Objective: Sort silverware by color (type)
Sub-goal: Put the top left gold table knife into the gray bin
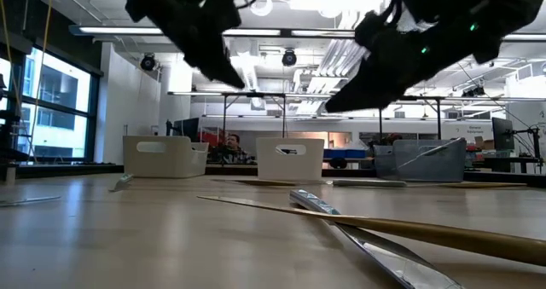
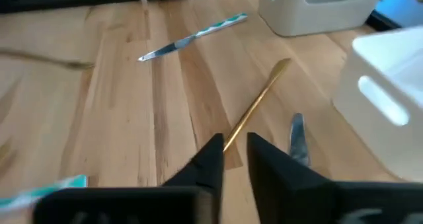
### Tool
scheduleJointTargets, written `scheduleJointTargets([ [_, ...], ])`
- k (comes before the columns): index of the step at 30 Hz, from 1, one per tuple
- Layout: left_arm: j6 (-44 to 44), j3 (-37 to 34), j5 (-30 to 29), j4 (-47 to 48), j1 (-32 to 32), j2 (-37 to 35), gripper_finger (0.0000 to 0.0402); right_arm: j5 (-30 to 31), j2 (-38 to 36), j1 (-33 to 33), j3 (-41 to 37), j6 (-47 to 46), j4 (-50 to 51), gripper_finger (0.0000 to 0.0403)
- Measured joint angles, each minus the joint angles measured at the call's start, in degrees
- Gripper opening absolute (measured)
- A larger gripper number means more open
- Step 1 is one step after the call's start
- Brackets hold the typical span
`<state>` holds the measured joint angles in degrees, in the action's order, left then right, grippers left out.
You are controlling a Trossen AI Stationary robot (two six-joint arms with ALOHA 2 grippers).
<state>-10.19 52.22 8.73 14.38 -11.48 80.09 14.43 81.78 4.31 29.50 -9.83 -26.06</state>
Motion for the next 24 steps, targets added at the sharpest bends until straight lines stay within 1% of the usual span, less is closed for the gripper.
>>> scheduleJointTargets([
  [3,1.5,-3.96,-0.02,-4.17,-0.21,0.0,0.0,0.64,5.63,-0.35,0.16,-4.73,-4.95,0.0097],
  [6,2.91,-7.37,-0.29,-7.1,-0.18,-0.08,0.0,2.64,10.73,-0.18,2.3,-9.49,-5.43,0.0126],
  [9,5.24,-10.67,-0.37,-12.05,-0.15,-0.33,0.0,3.89,15.48,0.5,6.07,-12.09,-4.98,0.0142],
  [12,7.37,-14.23,-0.5,-17.8,0.02,-0.31,0.0,3.9,19.44,1.2,10.8,-13.66,-1.38,0.0148],
  [16,9.06,-18.38,-0.5,-24.22,0.71,-0.31,0.0,3.86,23.49,1.85,17.41,-14.44,7.47,0.0149],
  [18,9.92,-20.07,-0.5,-27.17,1.15,-0.31,0.0,3.79,25.45,1.84,20.36,-15.16,10.14,0.0149],
  [20,10.29,-21.51,-0.62,-29.92,1.61,-0.31,0.0,3.85,27.23,1.79,22.98,-15.73,11.23,0.0149],
  [24,10.59,-23.24,-2.64,-32.13,2.61,-0.31,0.0,3.9,30.52,1.77,26.97,-16.29,11.78,0.0149],
])
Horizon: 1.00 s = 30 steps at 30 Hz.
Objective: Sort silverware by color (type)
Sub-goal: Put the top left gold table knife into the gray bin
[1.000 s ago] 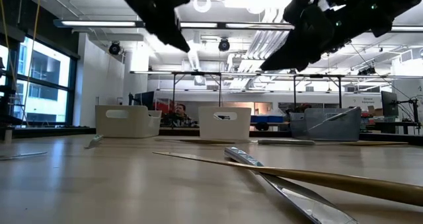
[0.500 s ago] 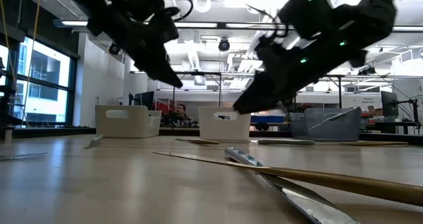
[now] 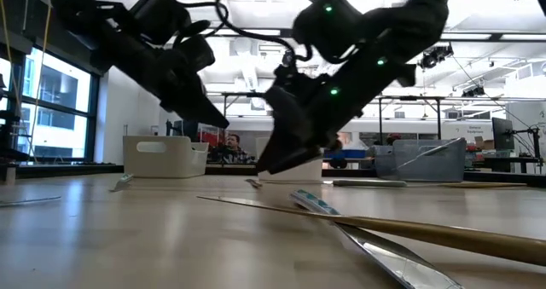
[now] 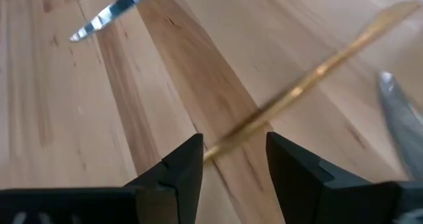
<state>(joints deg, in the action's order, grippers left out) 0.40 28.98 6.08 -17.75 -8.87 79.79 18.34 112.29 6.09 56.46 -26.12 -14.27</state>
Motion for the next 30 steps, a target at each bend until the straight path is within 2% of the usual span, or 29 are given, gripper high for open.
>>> scheduleJointTargets([
  [7,0.0,-1.19,-2.38,-0.63,0.68,0.0,0.0,1.14,4.9,-1.63,3.94,-1.07,2.0,0.0149],
  [15,-0.02,-1.19,-2.4,-1.8,0.68,0.0,0.0,0.56,5.35,-2.41,4.16,-0.56,4.58,0.0145],
  [19,0.0,-1.19,-2.38,-1.52,0.68,0.0,0.0,-0.1,4.67,-2.08,4.16,0.49,7.96,0.0114],
  [27,0.0,-1.19,-2.31,-1.27,0.68,0.0,0.0,-1.64,4.52,-2.13,4.18,4.39,13.36,0.0013],
  [30,0.0,-1.19,-2.23,-0.43,0.68,0.0,0.0,-1.91,4.52,-2.08,4.18,8.21,13.65,0.0007],
])
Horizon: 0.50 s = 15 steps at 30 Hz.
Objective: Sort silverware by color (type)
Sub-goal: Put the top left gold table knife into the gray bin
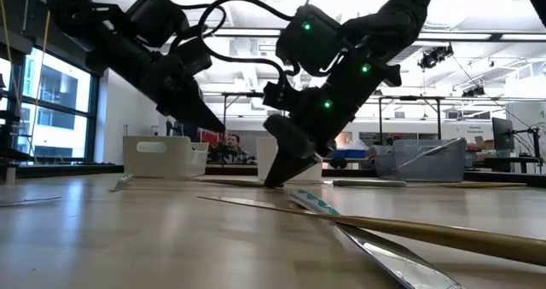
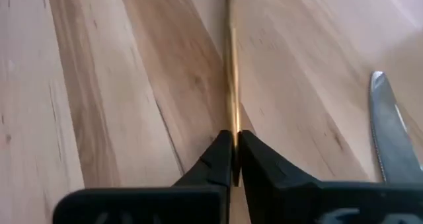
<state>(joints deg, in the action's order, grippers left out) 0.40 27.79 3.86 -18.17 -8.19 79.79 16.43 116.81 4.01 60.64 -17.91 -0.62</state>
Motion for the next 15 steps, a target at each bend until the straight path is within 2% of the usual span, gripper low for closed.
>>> scheduleJointTargets([
  [4,-1.27,0.0,0.04,3.53,0.0,0.0,0.0006,-0.86,-0.04,-0.04,0.0,3.79,0.15,0.0005],
  [8,-4.81,0.0,-0.38,10.11,0.0,0.0,0.0028,-1.04,-0.07,-0.04,0.0,7.2,0.17,0.0003],
  [15,-11.55,0.0,-6.38,18.18,-0.19,0.02,0.0084,-1.38,-0.07,-0.07,0.0,9.44,0.09,0.0002],
])
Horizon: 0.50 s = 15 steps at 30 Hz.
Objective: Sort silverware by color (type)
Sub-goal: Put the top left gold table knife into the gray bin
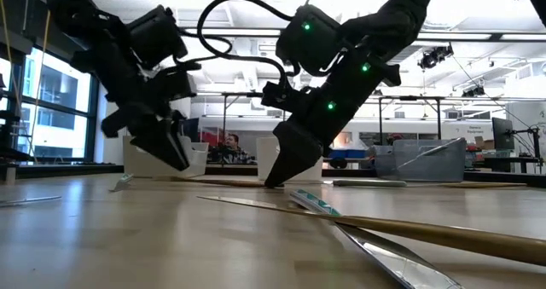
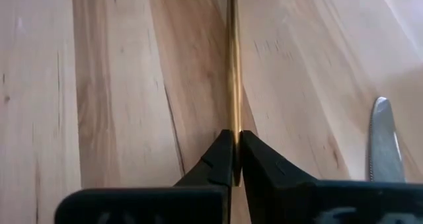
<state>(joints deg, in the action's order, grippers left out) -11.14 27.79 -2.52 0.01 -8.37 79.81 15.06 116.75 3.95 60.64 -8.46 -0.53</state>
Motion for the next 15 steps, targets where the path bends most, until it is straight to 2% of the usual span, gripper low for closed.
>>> scheduleJointTargets([
  [6,-1.55,0.14,0.19,1.14,-2.7,0.0,0.0113,-0.05,0.0,0.02,0.0,1.44,-0.12,0.0001],
  [11,-2.79,3.4,3.09,9.46,-5.32,1.12,0.0116,-0.07,0.0,0.02,-0.01,1.47,-0.27,0.0001],
  [15,-4.98,6.27,4.76,12.56,-5.9,2.83,0.0116,-0.09,0.0,0.04,-0.07,2.09,-0.56,0.0001],
])
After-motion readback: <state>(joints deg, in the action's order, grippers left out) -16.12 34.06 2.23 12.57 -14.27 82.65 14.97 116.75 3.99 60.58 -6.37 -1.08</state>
